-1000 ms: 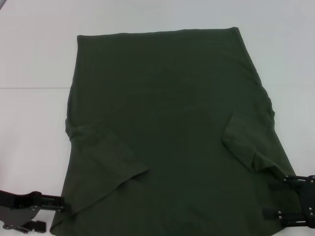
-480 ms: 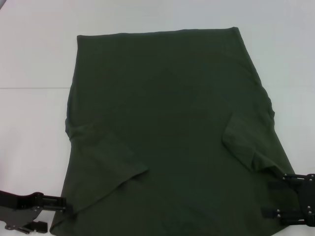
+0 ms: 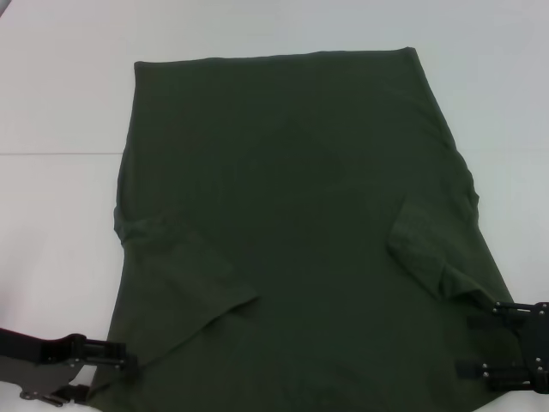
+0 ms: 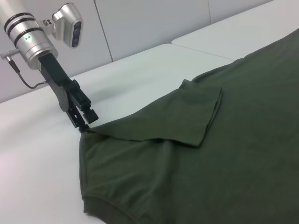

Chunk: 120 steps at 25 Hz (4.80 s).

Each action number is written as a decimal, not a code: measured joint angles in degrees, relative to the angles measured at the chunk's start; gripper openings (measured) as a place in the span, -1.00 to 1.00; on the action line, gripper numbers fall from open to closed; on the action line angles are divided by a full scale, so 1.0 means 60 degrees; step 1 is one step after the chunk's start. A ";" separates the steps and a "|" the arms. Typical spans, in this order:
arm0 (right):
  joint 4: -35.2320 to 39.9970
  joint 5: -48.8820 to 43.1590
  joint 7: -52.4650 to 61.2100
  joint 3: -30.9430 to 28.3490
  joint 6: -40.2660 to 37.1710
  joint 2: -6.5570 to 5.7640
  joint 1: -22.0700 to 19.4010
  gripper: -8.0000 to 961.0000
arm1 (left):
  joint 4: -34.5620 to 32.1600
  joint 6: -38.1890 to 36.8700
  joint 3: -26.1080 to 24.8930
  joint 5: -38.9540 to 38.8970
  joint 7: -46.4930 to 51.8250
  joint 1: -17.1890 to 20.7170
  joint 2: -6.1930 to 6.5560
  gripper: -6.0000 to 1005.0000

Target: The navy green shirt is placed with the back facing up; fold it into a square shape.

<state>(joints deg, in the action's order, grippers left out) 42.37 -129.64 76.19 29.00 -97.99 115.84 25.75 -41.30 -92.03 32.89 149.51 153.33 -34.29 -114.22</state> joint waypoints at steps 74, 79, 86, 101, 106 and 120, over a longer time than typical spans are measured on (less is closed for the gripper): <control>0.0775 -0.3928 1.2593 0.0646 0.0450 -0.1361 0.1612 0.78 | -0.0258 -0.0143 0.0098 -0.0677 -0.1798 -0.0226 0.0244 -0.98; 0.0730 -0.4107 1.2601 0.1121 0.0699 -0.1169 0.1656 0.78 | -0.0278 -0.0174 0.0094 -0.0726 -0.1806 -0.0204 0.0244 -0.98; 0.0730 -0.4104 1.2396 0.1158 0.0980 -0.0998 0.1637 0.78 | -0.0268 -0.0192 0.0087 -0.0750 -0.1818 -0.0180 0.0244 -0.98; 0.0727 -0.4247 1.2030 0.1363 0.1276 -0.0703 0.1608 0.78 | -0.0265 -0.0189 0.0084 -0.0749 -0.1840 -0.0158 0.0231 -0.98; 0.0730 -0.4249 1.1991 0.1363 0.1309 -0.0689 0.1595 0.78 | -0.0266 -0.0189 0.0084 -0.0749 -0.1841 -0.0158 0.0225 -0.98; 0.0733 -0.4249 1.1984 0.1363 0.1350 -0.0625 0.1656 0.78 | -0.0265 -0.0193 0.0085 -0.0749 -0.1840 -0.0170 0.0214 -0.98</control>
<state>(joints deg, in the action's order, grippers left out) 46.76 -155.13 148.09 37.18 -89.89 112.09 35.69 -42.89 -93.18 33.40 145.02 142.29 -35.31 -112.94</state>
